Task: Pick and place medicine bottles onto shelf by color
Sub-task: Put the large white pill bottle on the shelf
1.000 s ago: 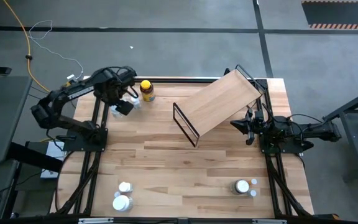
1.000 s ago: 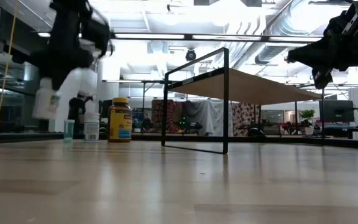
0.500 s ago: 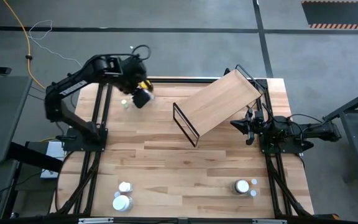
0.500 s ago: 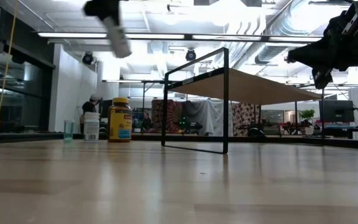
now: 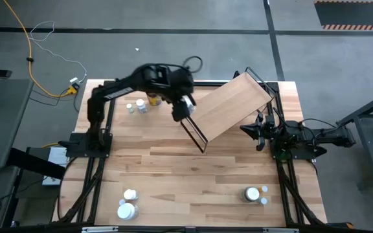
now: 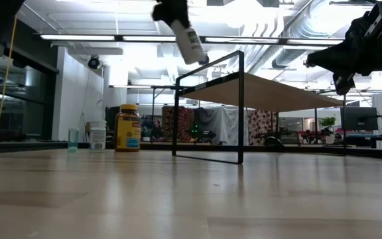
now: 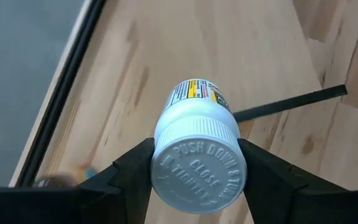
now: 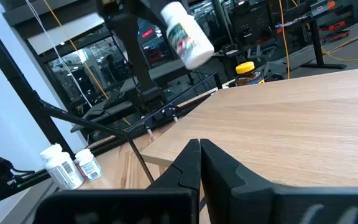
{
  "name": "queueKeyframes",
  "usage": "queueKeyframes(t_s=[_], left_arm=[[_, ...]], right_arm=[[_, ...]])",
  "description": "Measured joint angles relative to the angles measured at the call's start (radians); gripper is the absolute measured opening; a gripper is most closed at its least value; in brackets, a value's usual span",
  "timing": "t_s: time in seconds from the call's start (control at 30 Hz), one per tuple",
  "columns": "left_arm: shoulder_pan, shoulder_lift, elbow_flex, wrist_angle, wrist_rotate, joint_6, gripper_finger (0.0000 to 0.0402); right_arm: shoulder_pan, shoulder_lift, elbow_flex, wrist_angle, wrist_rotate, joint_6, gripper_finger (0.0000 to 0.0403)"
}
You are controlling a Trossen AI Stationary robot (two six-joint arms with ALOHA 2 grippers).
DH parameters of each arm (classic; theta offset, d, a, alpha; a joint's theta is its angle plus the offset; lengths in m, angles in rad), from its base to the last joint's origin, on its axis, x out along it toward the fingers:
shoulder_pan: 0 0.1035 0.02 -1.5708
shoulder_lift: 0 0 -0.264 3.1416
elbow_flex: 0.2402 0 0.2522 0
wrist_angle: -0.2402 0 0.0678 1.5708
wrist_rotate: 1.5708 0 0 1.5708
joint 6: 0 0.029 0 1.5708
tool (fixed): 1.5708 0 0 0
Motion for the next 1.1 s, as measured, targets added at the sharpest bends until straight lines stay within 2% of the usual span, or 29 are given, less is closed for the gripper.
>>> queueKeyframes(t_s=[0.27, 0.43, 0.7, 1.1], left_arm=[[-0.017, 0.073, 0.001, 0.031, -0.007, 0.096, 0.0191], [-0.011, 0.073, 0.001, 0.047, -0.060, 0.121, 0.0191], [0.006, 0.073, -0.019, 0.034, -0.071, 0.151, 0.0192], [0.004, 0.073, -0.053, 0.040, -0.070, 0.181, 0.0223]], right_arm=[[0.000, 0.000, 0.000, 0.000, 0.000, 0.000, 0.0000], [0.000, 0.000, 0.000, 0.000, 0.000, 0.000, 0.0000], [0.000, 0.000, 0.000, 0.000, 0.000, 0.000, 0.0000], [0.000, 0.000, 0.000, 0.000, 0.000, 0.000, 0.0000]])
